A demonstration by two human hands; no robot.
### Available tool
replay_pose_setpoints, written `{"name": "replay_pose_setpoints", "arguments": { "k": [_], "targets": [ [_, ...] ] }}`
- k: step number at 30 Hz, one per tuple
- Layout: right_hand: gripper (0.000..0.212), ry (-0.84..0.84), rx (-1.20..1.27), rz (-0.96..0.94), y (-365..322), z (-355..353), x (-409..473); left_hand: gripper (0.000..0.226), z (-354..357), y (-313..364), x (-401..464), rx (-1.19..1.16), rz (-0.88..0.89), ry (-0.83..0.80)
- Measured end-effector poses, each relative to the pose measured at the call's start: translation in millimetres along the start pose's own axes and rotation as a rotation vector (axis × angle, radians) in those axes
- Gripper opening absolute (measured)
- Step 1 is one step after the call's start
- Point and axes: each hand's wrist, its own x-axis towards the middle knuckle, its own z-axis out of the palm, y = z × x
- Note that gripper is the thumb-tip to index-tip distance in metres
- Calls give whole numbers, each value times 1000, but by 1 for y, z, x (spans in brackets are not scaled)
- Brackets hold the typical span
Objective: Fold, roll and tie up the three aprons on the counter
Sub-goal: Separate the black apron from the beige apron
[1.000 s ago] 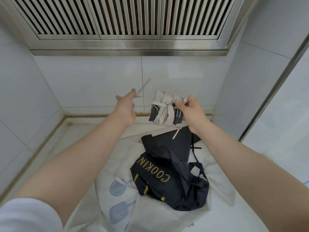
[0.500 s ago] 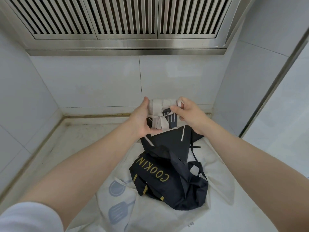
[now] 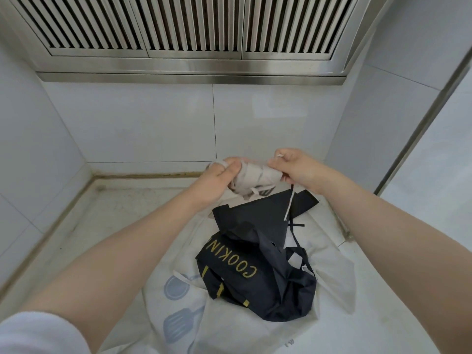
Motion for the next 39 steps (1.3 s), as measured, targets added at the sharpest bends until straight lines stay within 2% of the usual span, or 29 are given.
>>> {"name": "replay_pose_setpoints", "arguments": {
  "k": [4,9,11,13,15,17,21,24,28,30,32,34,36,39],
  "targets": [
    [37,-94,-408,-49,33,21,-5,27,0,-37,-18,64,-154,-210],
    [42,-99,-572,-138,85,70,1,25,3,-80,-30,30,-297,-156],
    [39,-203,-727,-120,99,85,1,26,7,-97,-38,38,-334,-168],
    [26,-369,-834,-103,117,99,-4,21,15,-118,-52,108,-403,-285],
    [20,-478,-780,-63,135,107,-14,26,29,-134,-64,231,-469,-449],
    [25,-549,-732,-22,147,113,-23,34,48,-143,-71,322,-515,-526],
    [35,-542,-589,71,137,118,-19,23,75,-144,-65,221,-476,-345],
    [35,-504,-519,68,127,114,-12,10,77,-149,-58,193,-492,-335],
    [43,-385,-248,149,111,113,0,24,80,-151,-52,215,-479,-404],
    [41,-434,-184,179,103,121,3,15,85,-148,-52,201,-456,-389],
    [36,-465,-131,212,99,130,5,26,84,-152,-52,103,-485,-352],
    [30,-397,73,268,98,134,8,40,80,-158,-54,-27,-505,-339],
    [22,-302,238,298,105,132,11,36,73,-164,-55,-169,-508,-305],
    [31,-364,-13,264,120,128,9,37,68,-169,-55,-214,-510,-263]
  ]
}}
